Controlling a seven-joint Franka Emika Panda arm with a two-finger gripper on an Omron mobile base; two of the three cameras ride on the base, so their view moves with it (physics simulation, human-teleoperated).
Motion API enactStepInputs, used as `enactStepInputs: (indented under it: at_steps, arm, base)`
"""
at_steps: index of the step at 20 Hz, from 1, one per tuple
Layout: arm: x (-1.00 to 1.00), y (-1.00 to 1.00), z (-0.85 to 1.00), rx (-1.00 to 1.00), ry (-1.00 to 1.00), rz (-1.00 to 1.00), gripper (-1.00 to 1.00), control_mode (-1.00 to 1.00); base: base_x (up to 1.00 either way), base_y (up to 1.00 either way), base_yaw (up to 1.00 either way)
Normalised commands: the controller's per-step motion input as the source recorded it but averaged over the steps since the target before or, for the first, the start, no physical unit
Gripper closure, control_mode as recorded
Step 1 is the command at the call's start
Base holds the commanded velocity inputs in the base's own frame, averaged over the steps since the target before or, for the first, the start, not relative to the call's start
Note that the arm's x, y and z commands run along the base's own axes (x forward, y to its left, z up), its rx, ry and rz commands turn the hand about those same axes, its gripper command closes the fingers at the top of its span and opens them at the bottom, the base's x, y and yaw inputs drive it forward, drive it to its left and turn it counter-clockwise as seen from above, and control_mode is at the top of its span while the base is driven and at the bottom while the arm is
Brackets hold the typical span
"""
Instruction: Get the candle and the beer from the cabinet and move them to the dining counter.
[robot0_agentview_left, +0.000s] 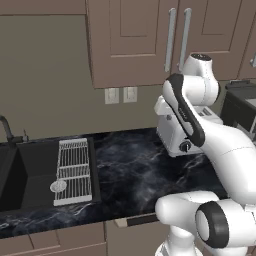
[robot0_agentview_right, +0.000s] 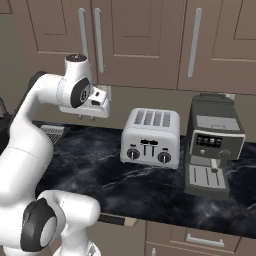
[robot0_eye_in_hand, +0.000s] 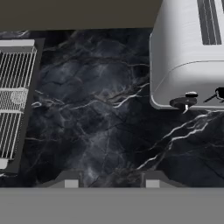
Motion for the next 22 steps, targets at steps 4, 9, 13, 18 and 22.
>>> enactStepInputs:
  at_steps: [4,9,13,18,22]
  arm:
    - [0.00,0.00,0.00,0.00,0.00,0.00,-1.00,-1.00]
    - [-0.01,-0.15,0.10,0.00,-0.02,0.00,-1.00,-1.00]
    - [-0.22,-0.09,0.42,0.00,-0.17,0.00,-1.00,-1.00]
    - [-0.21,-0.06,0.54,0.00,-0.22,0.00,-1.00,-1.00]
    - [-0.20,-0.07,0.56,0.00,-0.25,0.00,-1.00,-1.00]
  base:
    - [0.00,0.00,0.00]
    - [0.00,0.00,0.00]
    - [0.00,0.00,0.00]
    - [0.00,0.00,0.00]
    - [0.00,0.00,0.00]
